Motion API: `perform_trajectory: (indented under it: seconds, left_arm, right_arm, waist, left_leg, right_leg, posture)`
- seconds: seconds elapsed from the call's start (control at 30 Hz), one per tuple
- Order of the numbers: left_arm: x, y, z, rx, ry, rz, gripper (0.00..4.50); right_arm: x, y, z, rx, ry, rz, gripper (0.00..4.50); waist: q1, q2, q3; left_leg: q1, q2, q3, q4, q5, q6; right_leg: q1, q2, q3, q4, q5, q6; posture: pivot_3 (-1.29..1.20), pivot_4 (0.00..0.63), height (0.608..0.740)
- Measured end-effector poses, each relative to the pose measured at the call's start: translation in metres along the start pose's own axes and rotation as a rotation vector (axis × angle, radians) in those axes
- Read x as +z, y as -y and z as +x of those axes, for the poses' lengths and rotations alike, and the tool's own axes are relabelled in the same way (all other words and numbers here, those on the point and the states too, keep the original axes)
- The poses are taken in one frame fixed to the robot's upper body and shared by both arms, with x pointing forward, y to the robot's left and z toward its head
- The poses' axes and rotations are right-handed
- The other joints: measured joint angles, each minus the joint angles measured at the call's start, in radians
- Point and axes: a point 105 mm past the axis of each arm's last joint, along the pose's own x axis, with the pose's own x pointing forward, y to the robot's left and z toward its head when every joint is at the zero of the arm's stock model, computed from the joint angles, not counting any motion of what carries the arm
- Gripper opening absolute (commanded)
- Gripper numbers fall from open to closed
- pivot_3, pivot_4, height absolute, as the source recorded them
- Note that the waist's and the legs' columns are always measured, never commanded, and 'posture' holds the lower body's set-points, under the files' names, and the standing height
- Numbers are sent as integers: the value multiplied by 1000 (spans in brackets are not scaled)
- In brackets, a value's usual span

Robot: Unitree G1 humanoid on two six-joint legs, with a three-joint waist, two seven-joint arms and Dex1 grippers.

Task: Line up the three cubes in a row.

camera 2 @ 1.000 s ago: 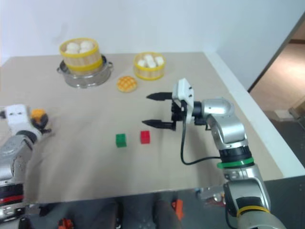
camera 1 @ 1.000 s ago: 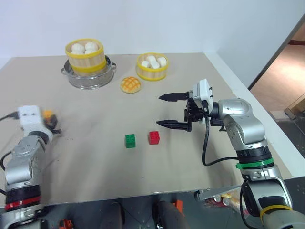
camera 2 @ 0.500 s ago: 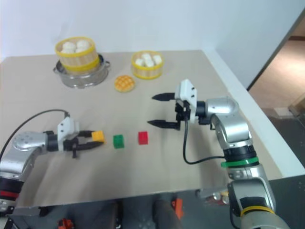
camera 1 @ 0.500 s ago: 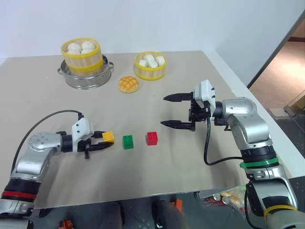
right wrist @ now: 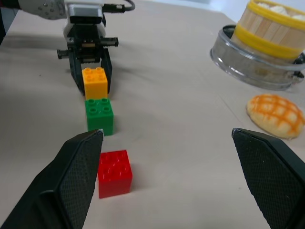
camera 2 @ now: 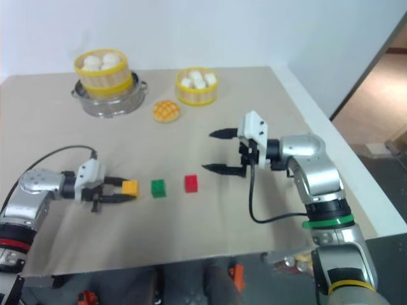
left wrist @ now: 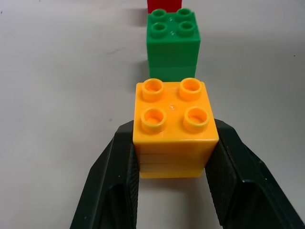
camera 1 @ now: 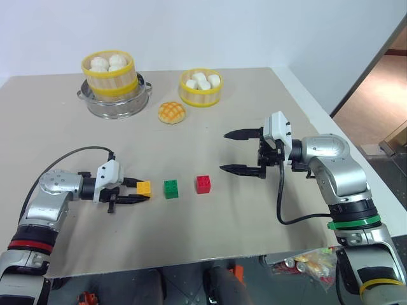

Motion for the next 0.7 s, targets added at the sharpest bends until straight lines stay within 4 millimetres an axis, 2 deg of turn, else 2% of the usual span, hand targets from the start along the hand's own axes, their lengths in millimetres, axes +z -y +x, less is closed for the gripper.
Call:
perform_trajectory:
  seconds: [0.23, 0.7]
  left_arm:
    - [-3, 2, -12, -1, -27, -7, 1328]
    - [-5, 3, -6, 11, -45, 56, 1328]
  right_arm:
    - [1, 1, 0, -8, 0, -5, 4500]
    - [2, 0, 0, -4, 2, -7, 4500]
  waist:
    - [0, 0, 0]
    - [2, 1, -1]
  left_leg:
    - [0, 0, 0, 0, 0, 0]
    - [2, 0, 1, 3, 0, 0]
  right_leg:
    - [0, 0, 0, 0, 0, 0]
    - [2, -1, 0, 1, -1, -2]
  posture:
    - [0, 150, 740]
    - [0, 150, 740]
